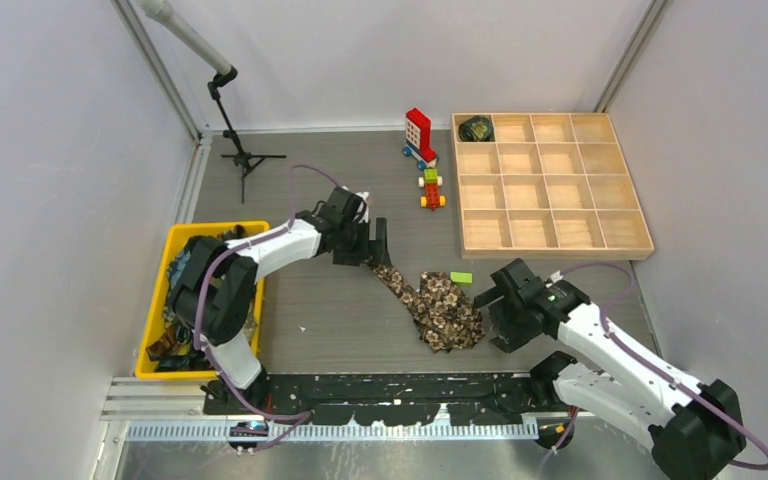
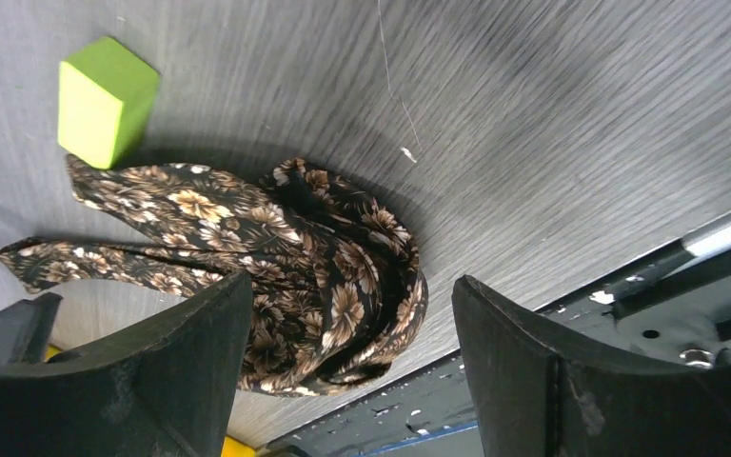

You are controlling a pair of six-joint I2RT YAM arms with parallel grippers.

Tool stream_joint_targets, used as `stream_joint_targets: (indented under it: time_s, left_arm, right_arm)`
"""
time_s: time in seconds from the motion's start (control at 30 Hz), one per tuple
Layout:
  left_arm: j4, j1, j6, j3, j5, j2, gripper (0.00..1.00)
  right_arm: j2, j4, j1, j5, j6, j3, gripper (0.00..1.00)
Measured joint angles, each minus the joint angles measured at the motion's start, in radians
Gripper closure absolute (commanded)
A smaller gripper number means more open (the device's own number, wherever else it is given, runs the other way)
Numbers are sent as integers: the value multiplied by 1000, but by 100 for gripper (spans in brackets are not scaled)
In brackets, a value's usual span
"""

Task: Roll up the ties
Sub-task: Flatten out the tie at the center of the board.

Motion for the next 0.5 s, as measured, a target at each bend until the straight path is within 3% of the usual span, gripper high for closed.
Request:
stream_joint_targets:
  time_s: [0.17, 0.5]
  left_arm:
    - [30, 41, 56, 21, 58, 59, 25]
    - [76, 56, 91, 36, 149, 114, 45]
  right_arm:
    - [75, 110, -13, -85, 34, -34, 20]
    - [140, 178, -17, -191, 54, -47, 42]
